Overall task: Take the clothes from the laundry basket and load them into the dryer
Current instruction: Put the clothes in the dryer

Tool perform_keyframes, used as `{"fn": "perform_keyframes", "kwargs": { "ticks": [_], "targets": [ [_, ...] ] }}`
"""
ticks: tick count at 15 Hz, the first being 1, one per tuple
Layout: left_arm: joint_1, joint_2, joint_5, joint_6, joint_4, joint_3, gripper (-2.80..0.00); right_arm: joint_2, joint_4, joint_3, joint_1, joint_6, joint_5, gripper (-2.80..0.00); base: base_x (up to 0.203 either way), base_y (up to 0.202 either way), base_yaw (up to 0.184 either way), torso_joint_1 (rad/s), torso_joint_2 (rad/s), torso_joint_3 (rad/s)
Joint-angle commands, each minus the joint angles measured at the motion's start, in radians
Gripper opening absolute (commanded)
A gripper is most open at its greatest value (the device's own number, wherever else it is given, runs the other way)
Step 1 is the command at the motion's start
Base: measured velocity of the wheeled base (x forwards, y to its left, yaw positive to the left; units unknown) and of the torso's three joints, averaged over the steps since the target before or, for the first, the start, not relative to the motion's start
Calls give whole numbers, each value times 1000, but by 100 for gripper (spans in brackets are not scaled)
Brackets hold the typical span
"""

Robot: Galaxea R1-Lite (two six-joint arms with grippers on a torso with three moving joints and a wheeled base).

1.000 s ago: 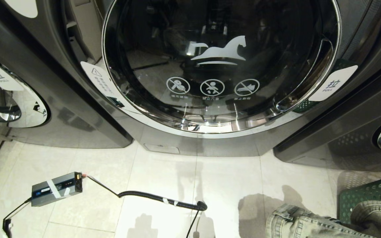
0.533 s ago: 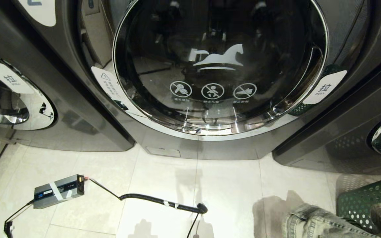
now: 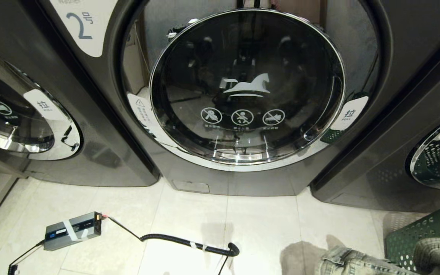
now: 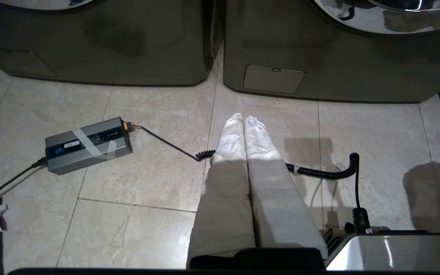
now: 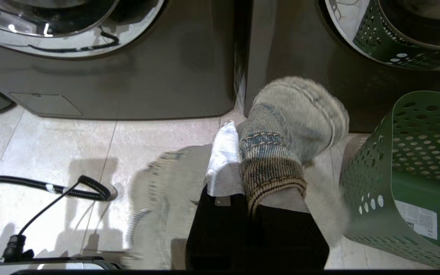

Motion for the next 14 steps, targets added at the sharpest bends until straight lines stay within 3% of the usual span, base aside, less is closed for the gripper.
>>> {"fn": "perform_keyframes", "kwargs": {
  "ticks": [1,14],
  "targets": [
    [0,0,0,0,0,0,-280,2,-1,6,0,0,-1,-280,0,0,0,3,2,207],
    [0,0,0,0,0,0,-280,2,-1,6,0,5,-2,-280,0,0,0,2,0,196]
  ]
}}
